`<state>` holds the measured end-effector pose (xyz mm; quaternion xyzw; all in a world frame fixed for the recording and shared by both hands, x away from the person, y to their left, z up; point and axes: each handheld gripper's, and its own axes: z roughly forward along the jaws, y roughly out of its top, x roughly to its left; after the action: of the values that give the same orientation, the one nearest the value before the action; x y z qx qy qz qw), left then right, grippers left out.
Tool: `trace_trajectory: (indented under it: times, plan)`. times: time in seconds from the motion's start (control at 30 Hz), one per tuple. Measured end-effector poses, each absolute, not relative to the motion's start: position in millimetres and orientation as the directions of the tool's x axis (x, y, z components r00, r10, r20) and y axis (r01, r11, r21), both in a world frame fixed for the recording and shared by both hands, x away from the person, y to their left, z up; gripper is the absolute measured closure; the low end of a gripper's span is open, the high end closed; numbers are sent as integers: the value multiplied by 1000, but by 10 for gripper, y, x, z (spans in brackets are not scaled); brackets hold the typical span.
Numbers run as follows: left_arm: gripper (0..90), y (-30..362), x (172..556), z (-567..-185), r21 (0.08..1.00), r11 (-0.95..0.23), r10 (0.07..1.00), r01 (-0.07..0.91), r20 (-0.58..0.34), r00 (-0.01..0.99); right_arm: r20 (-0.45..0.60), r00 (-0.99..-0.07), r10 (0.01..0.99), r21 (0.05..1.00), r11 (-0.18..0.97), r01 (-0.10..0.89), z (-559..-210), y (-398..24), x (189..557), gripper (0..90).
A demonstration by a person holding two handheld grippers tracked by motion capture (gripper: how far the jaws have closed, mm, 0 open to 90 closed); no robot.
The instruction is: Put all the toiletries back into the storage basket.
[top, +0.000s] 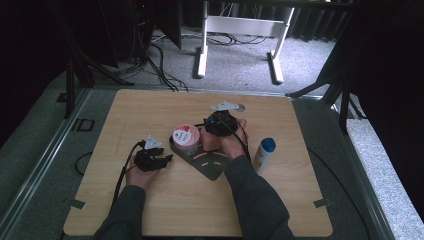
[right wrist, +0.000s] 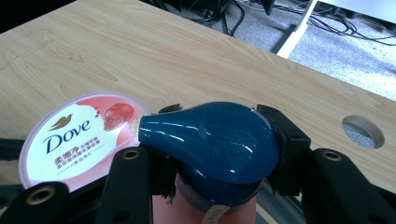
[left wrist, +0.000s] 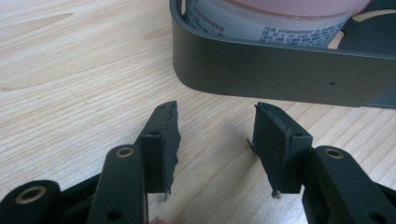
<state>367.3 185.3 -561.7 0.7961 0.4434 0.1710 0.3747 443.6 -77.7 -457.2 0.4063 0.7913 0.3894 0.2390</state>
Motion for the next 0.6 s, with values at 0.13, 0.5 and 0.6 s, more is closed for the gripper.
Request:
trace_trajectory:
  times: [0.13,0.5,0.6]
  plan:
    - [507,1857,3673,-5617,748,-324,834,579,-62,548,-69,-555,829,807,373,457,-4573,-741,4489,520]
    - [507,1860,3666,-5616,748,-323,831,580,-68,552,-90,-555,827,803,389,451,-4574,-626,4575,519]
    - [507,1862,3667,-5616,748,-321,831,581,-71,551,-96,-552,829,804,391,448,-4569,-598,4599,519]
